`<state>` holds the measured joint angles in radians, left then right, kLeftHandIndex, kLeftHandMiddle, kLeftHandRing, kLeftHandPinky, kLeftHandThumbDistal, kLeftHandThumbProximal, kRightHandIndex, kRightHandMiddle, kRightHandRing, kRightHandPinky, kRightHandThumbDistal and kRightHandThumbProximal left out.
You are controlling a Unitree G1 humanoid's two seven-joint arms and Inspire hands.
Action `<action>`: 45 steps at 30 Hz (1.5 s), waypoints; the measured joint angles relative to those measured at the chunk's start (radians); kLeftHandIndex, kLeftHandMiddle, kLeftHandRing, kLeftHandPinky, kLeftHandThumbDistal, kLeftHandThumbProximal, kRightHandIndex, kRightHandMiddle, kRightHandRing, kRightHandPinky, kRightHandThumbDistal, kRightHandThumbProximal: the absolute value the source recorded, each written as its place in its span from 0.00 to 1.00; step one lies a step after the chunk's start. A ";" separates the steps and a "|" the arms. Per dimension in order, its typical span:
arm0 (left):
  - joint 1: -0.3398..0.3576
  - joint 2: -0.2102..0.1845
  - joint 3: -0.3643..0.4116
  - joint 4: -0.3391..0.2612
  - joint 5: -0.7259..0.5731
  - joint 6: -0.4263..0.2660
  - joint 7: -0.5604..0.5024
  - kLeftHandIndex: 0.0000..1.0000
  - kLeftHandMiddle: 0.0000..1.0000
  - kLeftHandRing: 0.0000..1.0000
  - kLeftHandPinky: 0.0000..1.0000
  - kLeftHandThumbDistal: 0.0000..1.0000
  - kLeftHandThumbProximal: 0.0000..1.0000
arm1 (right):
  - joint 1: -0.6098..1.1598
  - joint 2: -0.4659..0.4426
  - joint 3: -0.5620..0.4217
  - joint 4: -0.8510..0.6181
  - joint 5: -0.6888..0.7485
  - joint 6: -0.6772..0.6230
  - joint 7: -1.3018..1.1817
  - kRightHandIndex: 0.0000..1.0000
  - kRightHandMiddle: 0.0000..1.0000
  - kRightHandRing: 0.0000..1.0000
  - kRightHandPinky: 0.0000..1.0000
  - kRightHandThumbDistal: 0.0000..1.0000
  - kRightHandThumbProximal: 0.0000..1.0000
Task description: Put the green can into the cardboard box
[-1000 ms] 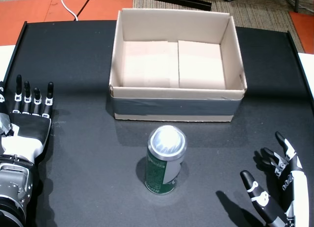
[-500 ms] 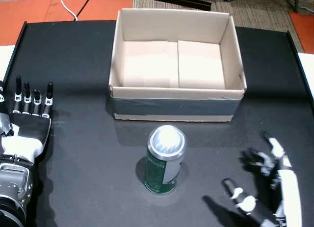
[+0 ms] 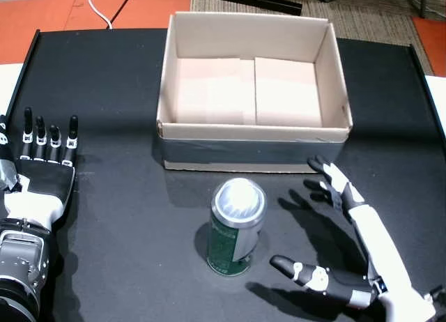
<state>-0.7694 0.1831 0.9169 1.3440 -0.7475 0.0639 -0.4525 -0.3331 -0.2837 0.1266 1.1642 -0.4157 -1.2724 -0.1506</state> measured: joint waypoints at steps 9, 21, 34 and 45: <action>-0.004 -0.009 -0.001 0.000 0.000 -0.003 0.003 0.54 0.27 0.34 0.47 0.62 0.63 | -0.100 0.016 0.091 0.042 -0.041 0.069 0.013 0.86 0.90 0.94 0.99 1.00 0.48; -0.006 -0.015 -0.002 -0.001 0.000 -0.011 -0.001 0.56 0.30 0.39 0.54 0.60 0.62 | -0.191 0.136 0.030 0.119 0.174 0.181 0.410 0.84 0.91 0.93 1.00 1.00 0.51; -0.007 -0.018 -0.002 -0.001 0.001 -0.018 0.005 0.61 0.33 0.47 0.65 0.56 0.64 | -0.256 0.236 -0.229 0.121 0.510 0.610 0.927 0.76 0.81 0.84 0.96 1.00 0.51; -0.013 -0.018 -0.003 -0.001 0.000 -0.028 0.027 0.59 0.32 0.45 0.65 0.56 0.69 | -0.262 0.231 -0.236 0.121 0.475 0.708 0.938 0.75 0.77 0.78 0.88 1.00 0.55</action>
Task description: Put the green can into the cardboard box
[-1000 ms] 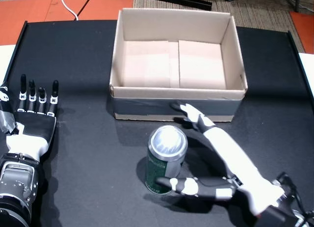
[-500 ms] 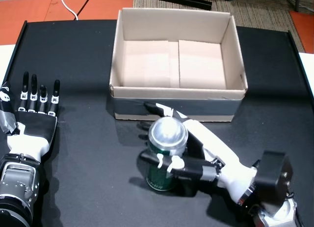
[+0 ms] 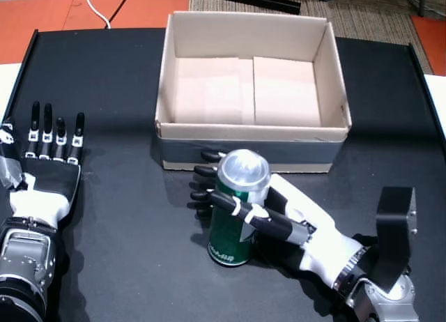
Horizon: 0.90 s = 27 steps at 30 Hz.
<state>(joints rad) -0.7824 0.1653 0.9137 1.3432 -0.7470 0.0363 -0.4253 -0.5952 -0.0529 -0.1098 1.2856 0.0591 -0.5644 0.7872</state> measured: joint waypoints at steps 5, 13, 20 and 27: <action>-0.001 0.000 0.000 0.000 0.000 0.000 0.004 0.60 0.33 0.46 0.64 0.57 0.69 | -0.019 -0.024 0.030 0.000 -0.042 0.001 0.007 0.63 0.63 0.62 0.66 1.00 0.43; -0.010 -0.002 0.001 0.000 0.000 -0.010 0.022 0.59 0.33 0.45 0.62 0.57 0.77 | -0.031 -0.041 0.059 0.000 -0.084 -0.026 -0.064 0.14 0.14 0.17 0.26 0.46 0.00; -0.012 -0.003 0.003 0.000 0.000 -0.016 0.027 0.58 0.31 0.43 0.62 0.58 0.75 | -0.029 -0.052 0.063 0.002 -0.117 -0.075 -0.152 0.08 0.10 0.14 0.24 0.46 0.05; -0.013 -0.003 0.004 0.000 0.000 -0.017 0.027 0.60 0.34 0.47 0.63 0.56 0.78 | -0.027 -0.052 0.027 0.011 -0.099 -0.084 -0.136 0.07 0.10 0.14 0.25 0.40 0.00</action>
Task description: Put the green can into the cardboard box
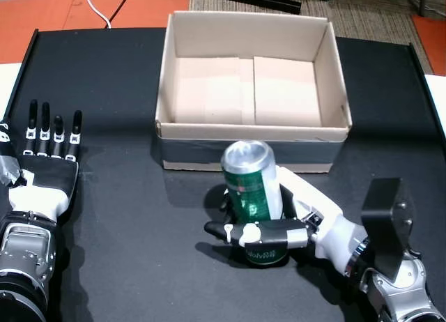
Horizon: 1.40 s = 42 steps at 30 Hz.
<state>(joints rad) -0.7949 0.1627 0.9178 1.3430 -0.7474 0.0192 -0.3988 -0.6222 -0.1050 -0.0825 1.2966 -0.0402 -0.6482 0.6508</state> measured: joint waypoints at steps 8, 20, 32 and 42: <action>0.000 0.000 0.002 0.000 -0.001 0.000 -0.003 0.62 0.36 0.46 0.65 0.54 0.76 | 0.000 -0.003 -0.012 0.000 -0.001 -0.015 -0.011 0.04 0.06 0.11 0.24 0.39 0.14; -0.001 -0.006 0.015 0.000 -0.005 0.002 -0.003 0.59 0.34 0.47 0.71 0.55 0.75 | -0.062 -0.071 0.153 -0.068 -0.253 -0.493 -0.391 0.00 0.01 0.11 0.25 0.56 0.00; -0.008 -0.015 0.016 0.000 -0.005 0.002 0.001 0.59 0.34 0.44 0.63 0.59 0.68 | -0.247 -0.121 0.153 -0.162 -0.135 -0.599 -0.301 0.02 0.05 0.07 0.22 0.66 0.00; -0.022 -0.016 0.019 -0.007 -0.013 0.007 0.055 0.55 0.32 0.41 0.62 0.58 0.71 | -0.463 -0.166 0.146 -0.149 -0.282 -0.462 -0.554 0.14 0.13 0.13 0.22 0.60 0.10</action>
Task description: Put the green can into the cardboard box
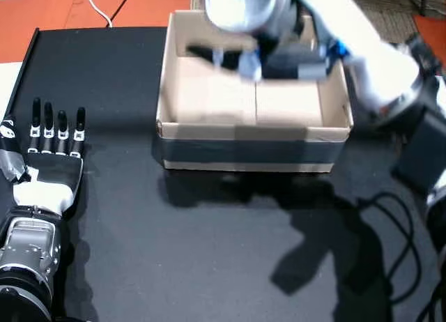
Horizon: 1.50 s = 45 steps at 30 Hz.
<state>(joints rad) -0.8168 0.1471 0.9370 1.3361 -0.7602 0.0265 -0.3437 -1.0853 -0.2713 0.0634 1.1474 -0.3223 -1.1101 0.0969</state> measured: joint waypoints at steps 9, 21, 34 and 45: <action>-0.004 -0.005 -0.001 -0.003 -0.001 0.005 0.003 0.57 0.33 0.43 0.64 0.58 0.74 | -0.189 -0.017 0.002 0.122 -0.025 0.251 -0.139 0.06 0.08 0.12 0.24 0.57 0.05; -0.005 -0.021 0.000 -0.011 -0.005 -0.001 0.008 0.57 0.34 0.45 0.65 0.53 0.80 | -0.281 -0.009 0.142 0.204 -0.212 0.553 -0.378 0.13 0.13 0.19 0.28 0.49 0.06; -0.004 -0.037 0.002 -0.016 -0.013 -0.008 -0.001 0.58 0.34 0.44 0.63 0.54 0.79 | -0.281 0.014 0.191 0.225 -0.230 0.810 -0.154 0.25 0.23 0.26 0.34 0.44 0.02; -0.005 -0.038 -0.002 -0.017 -0.013 -0.010 0.003 0.58 0.34 0.44 0.64 0.56 0.79 | -0.280 0.008 0.247 0.234 -0.276 0.929 0.015 0.39 0.33 0.37 0.40 0.49 0.17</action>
<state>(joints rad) -0.8217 0.1092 0.9354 1.3188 -0.7735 0.0169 -0.3404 -1.3653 -0.2631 0.3102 1.3816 -0.5980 -0.1807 0.1123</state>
